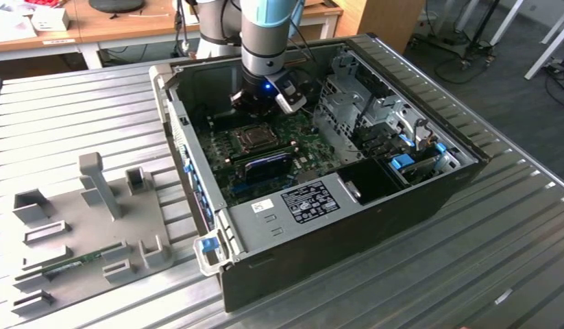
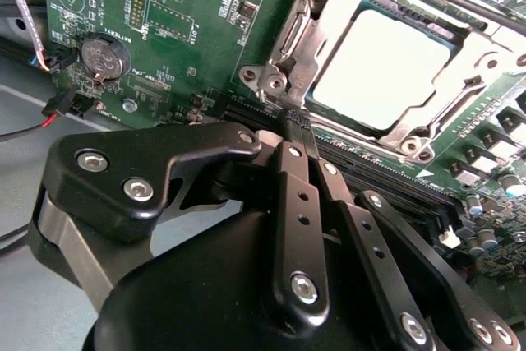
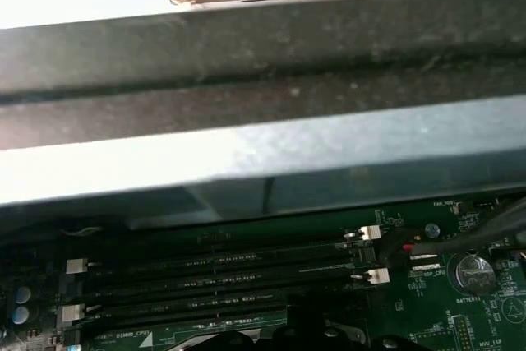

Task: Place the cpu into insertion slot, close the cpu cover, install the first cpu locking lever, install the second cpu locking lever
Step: 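Install the first cpu locking lever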

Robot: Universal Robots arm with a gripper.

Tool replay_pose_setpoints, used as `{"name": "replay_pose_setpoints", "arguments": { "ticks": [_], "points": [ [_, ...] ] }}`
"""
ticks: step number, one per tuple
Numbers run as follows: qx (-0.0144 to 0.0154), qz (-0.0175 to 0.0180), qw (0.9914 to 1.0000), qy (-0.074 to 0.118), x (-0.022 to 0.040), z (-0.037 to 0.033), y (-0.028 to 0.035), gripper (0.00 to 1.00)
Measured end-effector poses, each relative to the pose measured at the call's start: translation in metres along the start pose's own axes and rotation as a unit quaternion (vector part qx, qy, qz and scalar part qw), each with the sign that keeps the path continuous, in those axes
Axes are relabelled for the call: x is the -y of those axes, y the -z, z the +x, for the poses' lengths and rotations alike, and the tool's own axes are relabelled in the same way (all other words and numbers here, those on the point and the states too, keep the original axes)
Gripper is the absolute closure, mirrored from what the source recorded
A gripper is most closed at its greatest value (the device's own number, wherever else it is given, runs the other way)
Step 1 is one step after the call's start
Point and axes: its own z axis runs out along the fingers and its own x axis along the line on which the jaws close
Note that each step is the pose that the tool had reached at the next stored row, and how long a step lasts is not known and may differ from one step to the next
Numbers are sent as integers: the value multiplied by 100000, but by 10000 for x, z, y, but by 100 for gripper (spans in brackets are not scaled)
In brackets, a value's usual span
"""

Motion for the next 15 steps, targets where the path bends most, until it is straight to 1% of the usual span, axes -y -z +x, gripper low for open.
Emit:
{"name": "replay_pose_setpoints", "arguments": {
  "ticks": [5,10,15],
  "points": [
    [-4,-71,100000,-12,0,-12,-7,90],
    [-40,-385,99999,-41,0,-12,-12,90],
    [-47,-472,99999,-50,-1,-13,-4,90]
  ]
}}
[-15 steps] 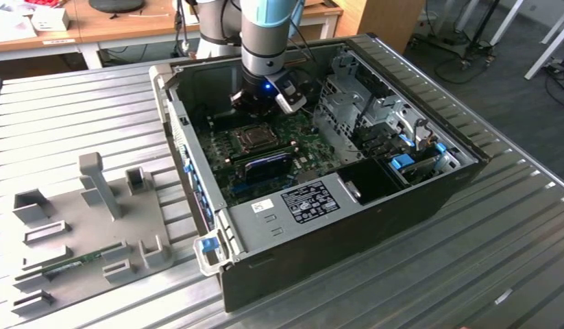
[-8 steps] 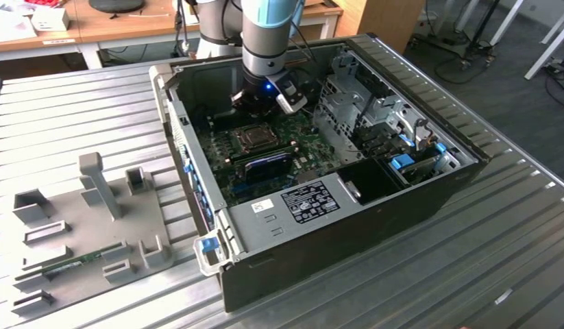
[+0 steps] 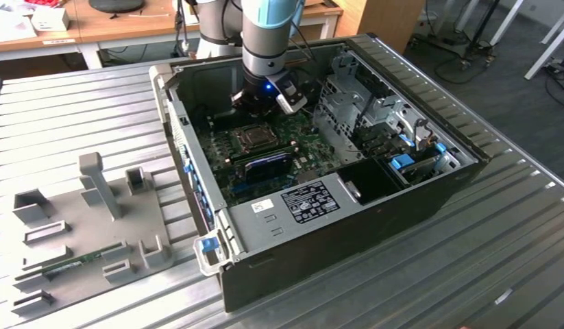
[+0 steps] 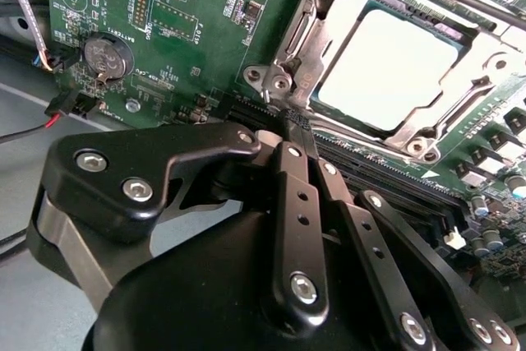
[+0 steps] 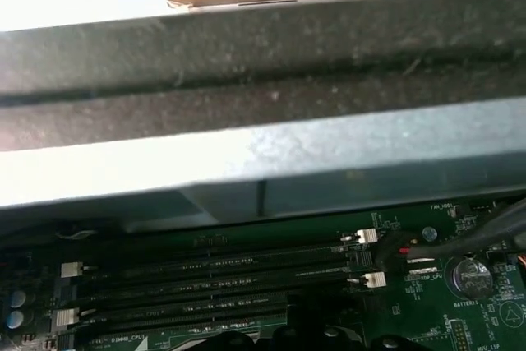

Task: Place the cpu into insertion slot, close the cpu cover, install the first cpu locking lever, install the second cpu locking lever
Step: 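Install the first cpu locking lever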

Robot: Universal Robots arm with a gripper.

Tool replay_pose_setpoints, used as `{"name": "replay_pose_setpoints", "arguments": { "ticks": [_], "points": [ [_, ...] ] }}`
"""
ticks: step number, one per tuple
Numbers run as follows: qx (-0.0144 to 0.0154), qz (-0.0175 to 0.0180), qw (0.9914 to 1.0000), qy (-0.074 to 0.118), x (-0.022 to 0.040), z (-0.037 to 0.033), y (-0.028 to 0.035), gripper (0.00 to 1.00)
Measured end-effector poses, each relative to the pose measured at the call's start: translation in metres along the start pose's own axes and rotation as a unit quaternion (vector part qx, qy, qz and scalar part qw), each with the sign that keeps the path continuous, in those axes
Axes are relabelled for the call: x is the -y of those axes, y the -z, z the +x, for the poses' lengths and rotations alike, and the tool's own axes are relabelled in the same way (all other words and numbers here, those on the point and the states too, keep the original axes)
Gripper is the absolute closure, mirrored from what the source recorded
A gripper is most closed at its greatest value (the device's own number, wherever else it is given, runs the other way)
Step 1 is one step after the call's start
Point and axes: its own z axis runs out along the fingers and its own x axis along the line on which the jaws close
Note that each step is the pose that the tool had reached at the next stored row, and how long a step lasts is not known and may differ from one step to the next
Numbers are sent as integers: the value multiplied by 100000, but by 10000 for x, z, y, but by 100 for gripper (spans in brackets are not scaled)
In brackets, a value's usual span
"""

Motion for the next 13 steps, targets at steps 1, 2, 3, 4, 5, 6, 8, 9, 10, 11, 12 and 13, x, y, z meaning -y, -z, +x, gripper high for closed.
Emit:
{"name": "replay_pose_setpoints", "arguments": {
  "ticks": [1,2,3,4,5,6,8,9,10,11,12,13],
  "points": [
    [-3,11,100000,1,-3,-1,11,90],
    [-3,18,100000,1,-7,-2,24,90],
    [-2,19,100000,2,-10,-3,39,90],
    [-2,24,100000,1,-15,-5,56,90],
    [0,25,100000,4,-20,-6,74,90],
    [1,39,100000,5,-25,-8,94,90],
    [0,78,100000,12,-35,-11,131,90],
    [2,102,100000,14,-38,-12,144,90],
    [11,137,100000,18,-40,-12,149,90],
    [14,147,100000,20,-40,-12,149,90],
    [15,154,100000,18,-40,-12,150,90],
    [18,157,100000,19,-40,-12,150,90]
  ]
}}
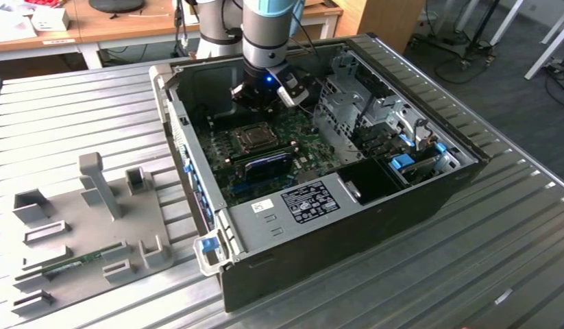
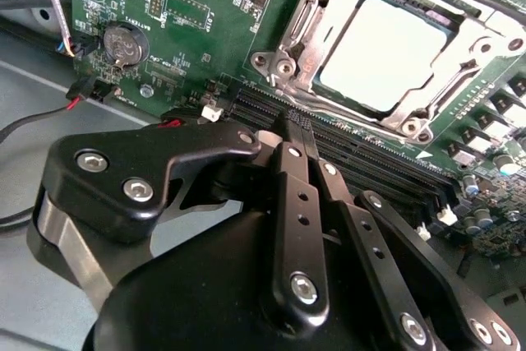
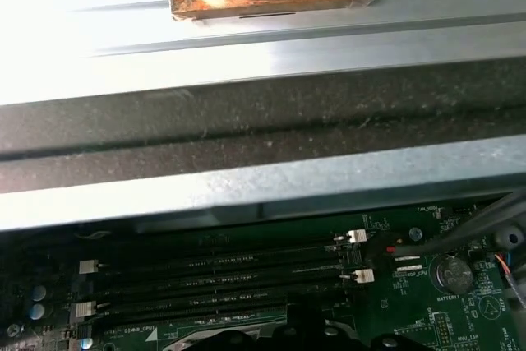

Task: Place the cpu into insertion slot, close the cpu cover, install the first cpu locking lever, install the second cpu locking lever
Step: 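Install the first cpu locking lever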

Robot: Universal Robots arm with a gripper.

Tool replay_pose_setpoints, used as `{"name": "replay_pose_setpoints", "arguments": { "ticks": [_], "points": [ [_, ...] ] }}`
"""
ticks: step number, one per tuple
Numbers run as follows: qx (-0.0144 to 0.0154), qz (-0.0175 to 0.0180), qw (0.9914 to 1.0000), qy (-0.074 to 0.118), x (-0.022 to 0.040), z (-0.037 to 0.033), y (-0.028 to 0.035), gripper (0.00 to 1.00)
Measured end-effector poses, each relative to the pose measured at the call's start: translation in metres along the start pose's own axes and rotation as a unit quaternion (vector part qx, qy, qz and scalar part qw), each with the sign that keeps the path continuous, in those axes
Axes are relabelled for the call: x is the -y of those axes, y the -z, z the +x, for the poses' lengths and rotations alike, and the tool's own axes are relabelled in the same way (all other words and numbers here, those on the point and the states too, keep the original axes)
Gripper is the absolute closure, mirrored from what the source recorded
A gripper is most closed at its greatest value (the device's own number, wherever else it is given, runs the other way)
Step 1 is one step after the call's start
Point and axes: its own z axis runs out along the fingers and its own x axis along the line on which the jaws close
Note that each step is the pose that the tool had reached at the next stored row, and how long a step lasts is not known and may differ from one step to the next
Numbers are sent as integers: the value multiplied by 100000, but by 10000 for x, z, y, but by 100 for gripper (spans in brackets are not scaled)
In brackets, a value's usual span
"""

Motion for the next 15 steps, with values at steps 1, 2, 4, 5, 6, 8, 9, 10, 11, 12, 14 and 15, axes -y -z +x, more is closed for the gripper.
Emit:
{"name": "replay_pose_setpoints", "arguments": {
  "ticks": [1,2,4,5,6,8,9,10,11,12,14,15],
  "points": [
    [0,6,100000,2,0,0,0,90],
    [-6,15,100000,1,0,0,1,90],
    [-646,119,99998,-161,-1,-7,-2,90],
    [-1350,240,99990,-329,-1,-13,-5,90],
    [-2098,378,99976,-514,0,-18,-8,90],
    [-3121,632,99946,-767,0,-23,-10,90],
    [-3121,632,99946,-768,0,-23,-10,90],
    [-3126,639,99946,-767,0,-22,-10,90],
    [-3125,634,99946,-768,0,-22,-10,90],
    [-3119,682,99946,-764,-1,-23,-11,90],
    [-3158,1620,99934,-727,0,-23,-11,90],
    [-3196,2407,99918,-695,0,-23,-11,90]
  ]
}}
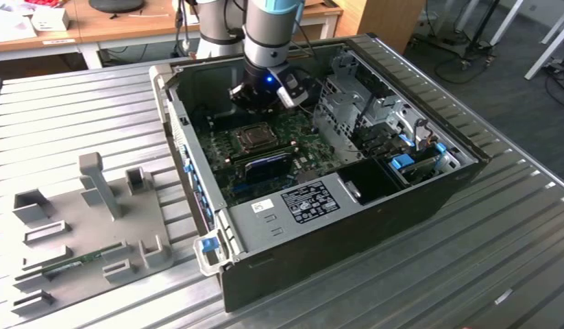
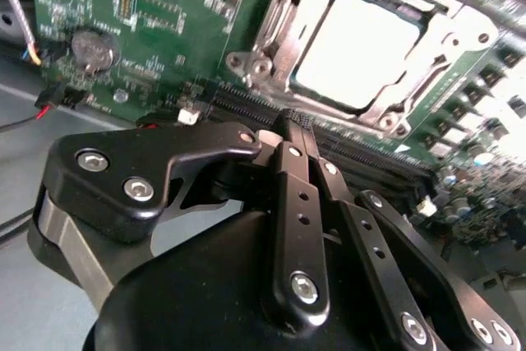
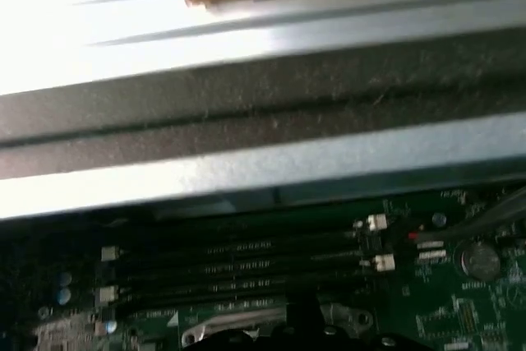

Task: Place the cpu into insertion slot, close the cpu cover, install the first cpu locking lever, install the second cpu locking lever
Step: 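Install the first cpu locking lever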

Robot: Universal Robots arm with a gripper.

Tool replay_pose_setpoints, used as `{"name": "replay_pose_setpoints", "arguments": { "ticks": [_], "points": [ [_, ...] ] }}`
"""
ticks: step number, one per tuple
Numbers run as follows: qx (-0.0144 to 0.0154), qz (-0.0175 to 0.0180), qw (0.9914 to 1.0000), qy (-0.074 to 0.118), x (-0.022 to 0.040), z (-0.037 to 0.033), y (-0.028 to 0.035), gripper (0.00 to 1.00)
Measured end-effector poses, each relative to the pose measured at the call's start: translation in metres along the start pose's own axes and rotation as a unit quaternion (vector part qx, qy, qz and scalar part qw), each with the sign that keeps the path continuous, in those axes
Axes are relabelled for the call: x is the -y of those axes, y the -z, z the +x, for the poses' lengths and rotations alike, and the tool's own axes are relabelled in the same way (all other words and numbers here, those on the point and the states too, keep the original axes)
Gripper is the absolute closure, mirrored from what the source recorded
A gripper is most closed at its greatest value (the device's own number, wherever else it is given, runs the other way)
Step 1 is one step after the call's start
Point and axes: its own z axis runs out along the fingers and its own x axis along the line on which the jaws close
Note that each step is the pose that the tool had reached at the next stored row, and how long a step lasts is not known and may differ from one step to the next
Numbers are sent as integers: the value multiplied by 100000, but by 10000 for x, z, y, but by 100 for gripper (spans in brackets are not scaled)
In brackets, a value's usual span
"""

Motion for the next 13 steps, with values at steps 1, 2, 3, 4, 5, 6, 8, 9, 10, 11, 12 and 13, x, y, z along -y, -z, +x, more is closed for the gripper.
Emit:
{"name": "replay_pose_setpoints", "arguments": {
  "ticks": [1,2,3,4,5,6,8,9,10,11,12,13],
  "points": [
    [-26,832,99997,8,0,0,0,90],
    [-52,1755,99985,18,0,0,0,90],
    [-83,2610,99966,23,0,0,0,90],
    [-121,3461,99940,31,0,1,1,90],
    [-153,4281,99908,41,0,0,0,90],
    [-175,5033,99873,47,0,0,0,90],
    [-183,5681,99838,57,0,0,0,90],
    [-184,5699,99837,63,1,0,0,90],
    [-179,5718,99836,65,1,0,0,90],
    [-179,5733,99835,60,0,0,0,90],
    [-181,5742,99835,56,0,0,2,90],
    [-182,5758,99834,58,-2,0,10,90]
  ]
}}
